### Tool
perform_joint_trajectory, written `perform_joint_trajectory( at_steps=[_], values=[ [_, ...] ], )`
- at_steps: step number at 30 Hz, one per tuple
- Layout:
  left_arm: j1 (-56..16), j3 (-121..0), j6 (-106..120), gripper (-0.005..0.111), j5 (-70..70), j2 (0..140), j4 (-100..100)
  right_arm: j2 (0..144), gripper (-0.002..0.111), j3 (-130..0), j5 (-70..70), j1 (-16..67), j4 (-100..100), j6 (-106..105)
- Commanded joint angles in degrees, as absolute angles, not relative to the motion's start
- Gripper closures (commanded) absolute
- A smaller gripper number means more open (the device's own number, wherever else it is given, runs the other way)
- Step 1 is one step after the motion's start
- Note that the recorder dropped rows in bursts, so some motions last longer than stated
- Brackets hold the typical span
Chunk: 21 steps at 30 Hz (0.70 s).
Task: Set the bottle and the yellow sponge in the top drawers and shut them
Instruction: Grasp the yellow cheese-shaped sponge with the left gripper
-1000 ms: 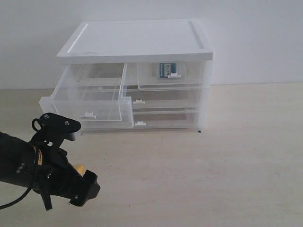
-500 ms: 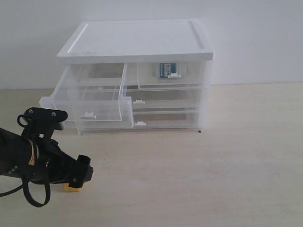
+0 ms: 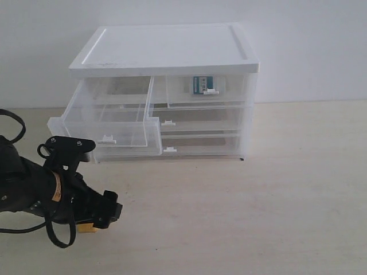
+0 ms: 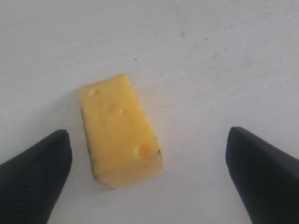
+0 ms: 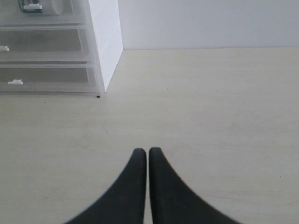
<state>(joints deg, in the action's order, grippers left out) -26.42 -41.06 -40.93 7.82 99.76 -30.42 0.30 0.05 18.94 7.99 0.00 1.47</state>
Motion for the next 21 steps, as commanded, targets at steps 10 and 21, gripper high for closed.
perform_joint_trajectory(
  at_steps=[10, 21],
  values=[
    [-26.25, -42.74, -55.22, 0.033, 10.47, 102.46, -44.66, 0.0, 0.108, 0.0, 18.43, 7.93, -0.41, 1.26],
    [-26.25, -43.59, -66.06, 0.061, 10.48, 102.73, -54.65, 0.0, 0.108, 0.0, 18.43, 7.93, -0.41, 1.26]
  ],
)
